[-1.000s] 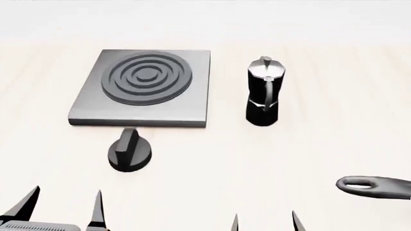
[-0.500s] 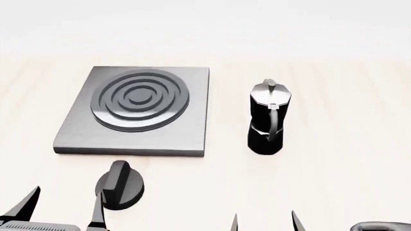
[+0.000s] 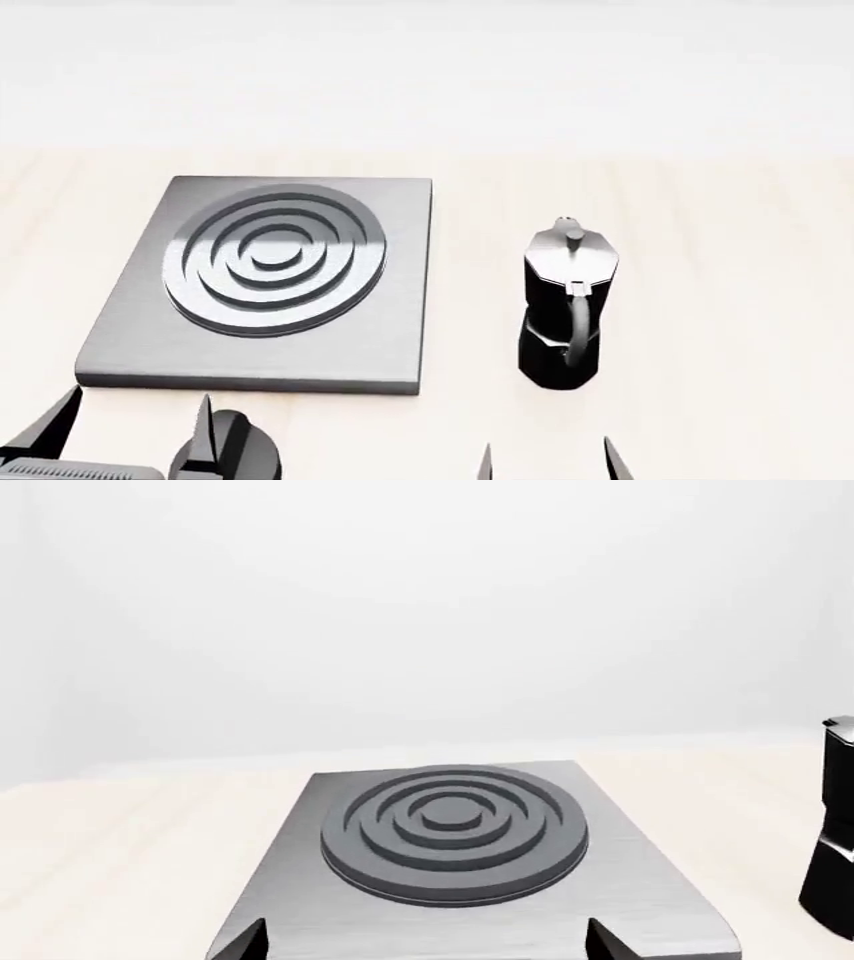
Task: Put the moka pot on the stove.
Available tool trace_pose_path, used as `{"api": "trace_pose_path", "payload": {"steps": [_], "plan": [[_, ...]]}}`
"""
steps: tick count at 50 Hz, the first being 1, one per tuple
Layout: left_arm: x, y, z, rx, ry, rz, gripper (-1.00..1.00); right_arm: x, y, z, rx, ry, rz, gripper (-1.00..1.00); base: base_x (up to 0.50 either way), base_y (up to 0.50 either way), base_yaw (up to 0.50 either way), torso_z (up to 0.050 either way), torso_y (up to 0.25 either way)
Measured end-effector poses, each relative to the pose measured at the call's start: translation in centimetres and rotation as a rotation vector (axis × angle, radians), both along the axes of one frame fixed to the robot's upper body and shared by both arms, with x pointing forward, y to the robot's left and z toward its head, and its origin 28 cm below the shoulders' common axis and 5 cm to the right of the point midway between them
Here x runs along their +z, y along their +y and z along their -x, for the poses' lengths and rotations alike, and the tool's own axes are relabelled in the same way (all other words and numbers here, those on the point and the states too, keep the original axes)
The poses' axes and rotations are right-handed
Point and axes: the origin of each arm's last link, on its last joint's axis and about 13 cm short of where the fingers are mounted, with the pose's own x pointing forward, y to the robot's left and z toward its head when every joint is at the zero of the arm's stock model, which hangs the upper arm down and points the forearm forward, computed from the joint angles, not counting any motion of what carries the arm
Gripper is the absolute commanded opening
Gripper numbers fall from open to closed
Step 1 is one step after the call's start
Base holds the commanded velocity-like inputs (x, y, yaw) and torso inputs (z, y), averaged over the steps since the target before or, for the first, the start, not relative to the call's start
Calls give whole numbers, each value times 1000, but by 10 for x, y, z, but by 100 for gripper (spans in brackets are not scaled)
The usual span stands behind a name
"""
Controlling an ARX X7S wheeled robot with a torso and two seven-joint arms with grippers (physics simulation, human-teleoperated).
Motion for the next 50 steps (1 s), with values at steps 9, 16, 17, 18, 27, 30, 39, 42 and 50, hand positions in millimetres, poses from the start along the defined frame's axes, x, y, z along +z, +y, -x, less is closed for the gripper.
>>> {"api": "trace_pose_path", "payload": {"steps": [9, 16, 17, 18, 27, 30, 39, 42, 50], "plan": [[0, 0, 0, -2, 1, 1, 100, 0, 0, 0, 2, 2, 1, 100, 282, 0, 0, 0, 0], [-1, 0, 0, -2, 2, 2, 100, 0, 0, 0, 3, 3, 1, 100, 282, 0, 0, 0, 0], [-1, 0, 0, -2, 2, 2, 100, 0, 0, 0, 3, 4, 1, 100, 281, 0, 0, 0, 0], [-1, 0, 0, -2, 2, 2, 100, 0, 0, 0, 3, 4, 1, 100, 94, 0, 0, 0, 0], [-1, 1, 1, -2, 2, 5, 100, 0, 0, 1, -2, 12, -7, 100, 0, 0, 0, 0, 0], [-1, 1, 2, -2, 2, 5, 100, 0, 0, 1, 0, 11, -8, 100, 0, 0, 0, 0, 0], [-1, 1, 2, -3, 3, 7, 100, 0, 0, 1, 9, 7, -9, 100, 0, 35, 0, 0, 0], [-1, 1, 2, -3, 3, 7, 100, 0, 0, 0, 12, 6, -8, 100, 0, 85, 0, 0, 0], [-1, 1, 2, -3, 3, 8, 100, 0, 0, 1, 17, 6, -5, 100, 0, 111, 0, 0, 0]]}}
